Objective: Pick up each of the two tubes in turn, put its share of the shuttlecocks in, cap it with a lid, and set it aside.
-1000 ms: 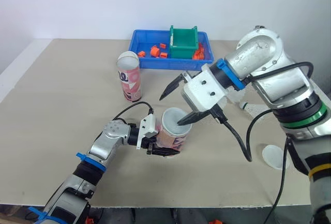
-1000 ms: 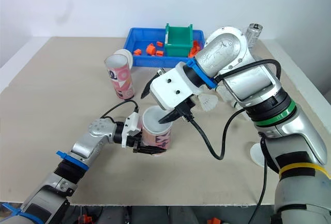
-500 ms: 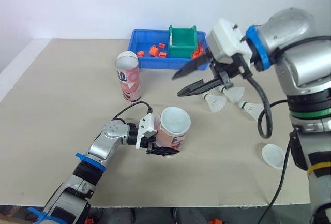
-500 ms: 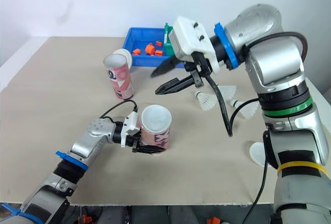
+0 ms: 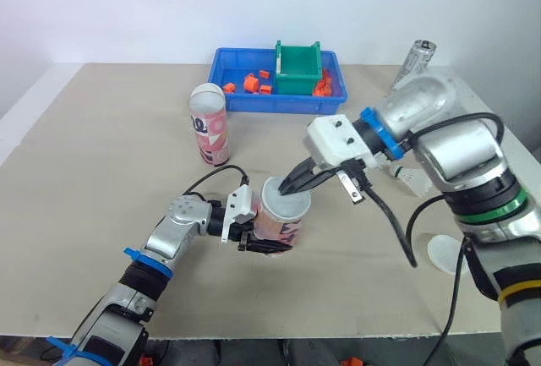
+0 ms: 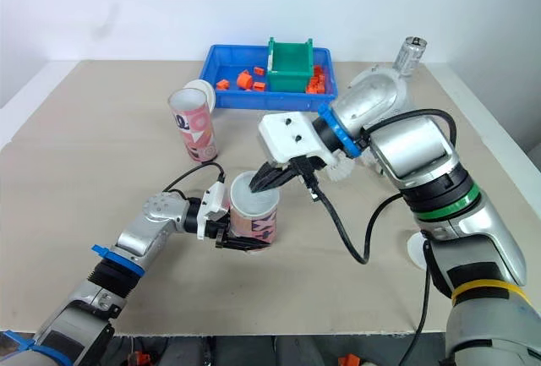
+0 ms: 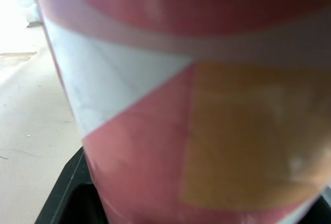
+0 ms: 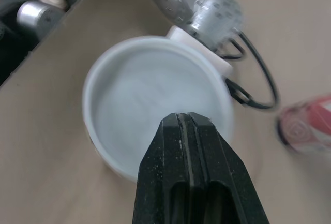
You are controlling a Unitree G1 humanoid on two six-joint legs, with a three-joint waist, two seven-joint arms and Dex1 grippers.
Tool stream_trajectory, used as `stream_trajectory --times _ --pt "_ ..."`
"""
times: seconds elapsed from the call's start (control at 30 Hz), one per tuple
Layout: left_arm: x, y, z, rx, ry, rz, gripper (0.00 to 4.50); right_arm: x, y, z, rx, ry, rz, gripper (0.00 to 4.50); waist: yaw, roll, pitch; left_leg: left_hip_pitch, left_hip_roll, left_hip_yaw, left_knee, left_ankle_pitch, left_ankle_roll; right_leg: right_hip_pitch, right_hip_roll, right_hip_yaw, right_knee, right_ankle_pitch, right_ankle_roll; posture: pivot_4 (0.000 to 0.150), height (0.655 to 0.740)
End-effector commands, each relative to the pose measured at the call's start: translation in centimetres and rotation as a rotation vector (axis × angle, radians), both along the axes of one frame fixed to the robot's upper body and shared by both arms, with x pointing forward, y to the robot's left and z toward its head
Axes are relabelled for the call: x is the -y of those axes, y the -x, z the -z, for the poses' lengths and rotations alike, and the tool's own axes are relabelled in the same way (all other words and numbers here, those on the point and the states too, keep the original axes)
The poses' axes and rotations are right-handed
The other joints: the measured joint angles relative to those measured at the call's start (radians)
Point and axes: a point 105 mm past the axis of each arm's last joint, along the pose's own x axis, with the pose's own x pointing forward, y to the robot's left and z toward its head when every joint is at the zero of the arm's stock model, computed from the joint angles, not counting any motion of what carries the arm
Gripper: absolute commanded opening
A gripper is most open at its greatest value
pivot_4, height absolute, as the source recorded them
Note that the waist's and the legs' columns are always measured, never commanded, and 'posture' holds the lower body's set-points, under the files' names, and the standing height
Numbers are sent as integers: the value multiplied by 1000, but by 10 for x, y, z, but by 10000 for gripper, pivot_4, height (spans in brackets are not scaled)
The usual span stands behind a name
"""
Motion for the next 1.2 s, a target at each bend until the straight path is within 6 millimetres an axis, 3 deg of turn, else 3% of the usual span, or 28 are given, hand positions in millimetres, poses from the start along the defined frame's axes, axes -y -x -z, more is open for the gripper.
stream_trajectory --times 0.03,0.23,0.37,0.47,0.6,0.7,0.83,1.0,1.07,1.2 --pt "-15 -7 22 -54 -96 -69 29494 -4 9 22 9 132 -82 720 0 0 0 0 0 0 0 0 0 0 0 0 0 0 0 1500 7309" --pt "-14 -8 21 -55 -88 -72 29494 5 7 69 103 347 -143 720 -6 -7 -13 5 1 0 0 0 -1 1 0 0 0 0 -1 1500 7309" --pt "-14 -8 21 -56 -86 -75 29494 1 -2 76 152 369 -151 720 -11 -16 -27 19 2 0 -1 -6 -9 9 -2 -2 -3 -2 -3 1500 7309" --pt "-14 -9 20 -55 -82 -81 29494 -5 -10 64 148 299 -111 720 -14 -14 -31 23 2 -2 -1 -8 -13 10 -8 -9 -10 -2 -3 1500 7309" --pt "-16 -9 20 -50 -79 -87 29494 -17 -4 4 -28 -43 -48 720 -15 -14 -28 24 5 -1 -1 -9 -14 10 -17 -19 -17 0 -7 1500 7309" --pt "-15 -10 19 -46 -73 -90 29494 -12 -7 -18 -94 -159 20 720 -12 -9 -21 17 4 2 -1 -7 -11 3 -19 -20 -16 7 -10 1500 7309" --pt "-14 -9 17 -40 -62 -85 29494 30 -1 -32 -223 -293 172 13829 9 -8 -20 9 1 -1 -1 -6 -9 -2 -18 -21 -16 18 1 1500 7309" --pt "-15 -11 14 -36 -54 -83 29494 51 7 -32 -277 -376 264 37550 14 -5 -19 3 2 0 -1 -16 2 -6 -17 -20 -16 13 4 1500 7309" --pt "-14 -12 12 -33 -52 -80 29494 60 8 -31 -300 -409 317 44571 17 -3 -18 1 2 -2 -1 -17 4 -6 -15 -20 -16 11 6 1500 7309" --pt "-14 -14 9 -26 -42 -76 29494 76 7 -18 -328 -453 445 44571 17 -3 -17 0 1 -3 -1 -18 5 -6 -15 -20 -16 10 6 1500 7309"
